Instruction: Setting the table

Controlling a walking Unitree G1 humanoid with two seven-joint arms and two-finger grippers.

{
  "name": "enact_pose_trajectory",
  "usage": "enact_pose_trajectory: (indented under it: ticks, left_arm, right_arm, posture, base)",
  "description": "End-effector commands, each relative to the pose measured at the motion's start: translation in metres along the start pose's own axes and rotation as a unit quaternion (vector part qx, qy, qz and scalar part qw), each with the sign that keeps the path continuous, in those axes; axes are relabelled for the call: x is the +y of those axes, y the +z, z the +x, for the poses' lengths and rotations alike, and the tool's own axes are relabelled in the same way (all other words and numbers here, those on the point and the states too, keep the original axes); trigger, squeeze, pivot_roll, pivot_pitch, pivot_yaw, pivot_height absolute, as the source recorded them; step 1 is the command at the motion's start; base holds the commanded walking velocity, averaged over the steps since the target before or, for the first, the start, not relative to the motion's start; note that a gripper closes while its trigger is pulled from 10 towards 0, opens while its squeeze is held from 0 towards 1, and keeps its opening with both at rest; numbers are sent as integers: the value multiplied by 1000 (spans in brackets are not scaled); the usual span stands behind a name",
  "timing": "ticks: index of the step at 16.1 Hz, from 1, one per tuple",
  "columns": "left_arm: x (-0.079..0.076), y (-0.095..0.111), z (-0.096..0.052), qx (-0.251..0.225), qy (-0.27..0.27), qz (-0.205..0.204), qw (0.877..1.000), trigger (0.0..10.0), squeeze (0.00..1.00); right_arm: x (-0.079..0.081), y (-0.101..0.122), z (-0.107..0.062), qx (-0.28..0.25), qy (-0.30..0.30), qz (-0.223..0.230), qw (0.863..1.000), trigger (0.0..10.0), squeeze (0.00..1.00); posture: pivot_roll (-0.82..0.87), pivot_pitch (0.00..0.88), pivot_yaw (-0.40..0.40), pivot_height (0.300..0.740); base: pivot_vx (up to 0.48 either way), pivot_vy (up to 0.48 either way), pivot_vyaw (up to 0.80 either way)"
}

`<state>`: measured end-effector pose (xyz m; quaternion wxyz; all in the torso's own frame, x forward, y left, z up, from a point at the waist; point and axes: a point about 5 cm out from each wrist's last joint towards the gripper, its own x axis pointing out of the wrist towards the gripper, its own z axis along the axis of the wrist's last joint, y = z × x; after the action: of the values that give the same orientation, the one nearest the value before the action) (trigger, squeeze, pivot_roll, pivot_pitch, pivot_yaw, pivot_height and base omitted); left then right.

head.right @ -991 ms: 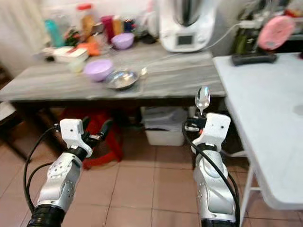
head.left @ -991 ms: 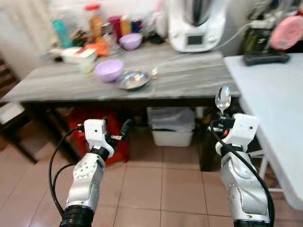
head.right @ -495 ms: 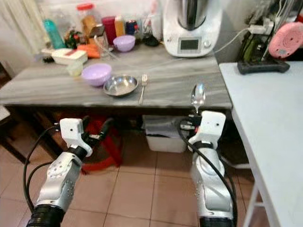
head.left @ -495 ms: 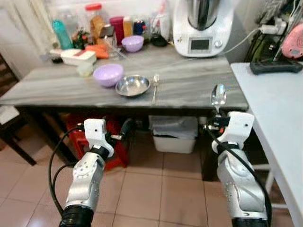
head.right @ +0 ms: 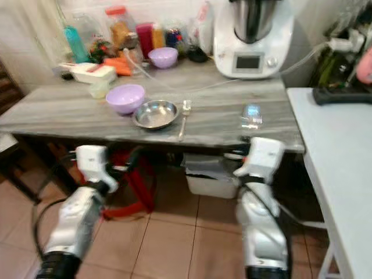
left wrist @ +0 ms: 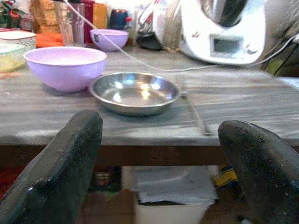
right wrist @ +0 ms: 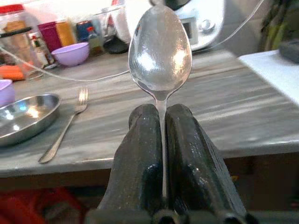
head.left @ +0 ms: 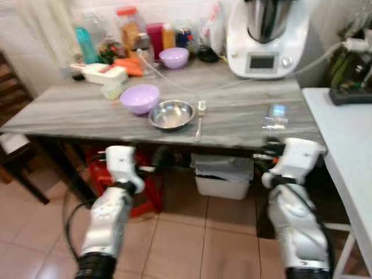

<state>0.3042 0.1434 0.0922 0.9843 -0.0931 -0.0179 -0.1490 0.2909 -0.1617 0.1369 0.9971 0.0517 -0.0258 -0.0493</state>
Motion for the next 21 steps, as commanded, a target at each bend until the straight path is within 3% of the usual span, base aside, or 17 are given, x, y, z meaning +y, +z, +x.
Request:
enact_pose_trajectory:
  ticks: [1,4,14,17,21]
  left_arm:
    - [-7,3,4,-6,-9,-3,1000,10000,0]
    - [-8,2,4,-4,-11,-5,1000,10000,0]
    - [-9,1,3,-2,-13,-8,1000,10000,0]
    - [-2,3,-5,-2,-10,-8,1000,10000,0]
    - [0,4,-19,2,-45,2,999,10000,0]
  right_arm:
    - [-6,4,1,-7,-10,-6,1000,10000,0]
    - [-6,4,0,-9,-9,-10,1000,10000,0]
    - [-7,3,1,-7,-15,-5,1000,10000,0]
    - [-8,4,1,-7,-16,-6,1000,10000,0]
    - [-6,-4,3,12,-14,3,1000,10000,0]
  posture:
    - [-141,0,104,740]
    - [-141,0,103,740]
    - [-140,0,99,740]
    - [-140,0,98,740]
    - [-119,0,90,740]
  base:
    - [356,0,0]
    - [356,0,548]
    - [351,0,0]
    - [279,0,0]
    - [0,0,0]
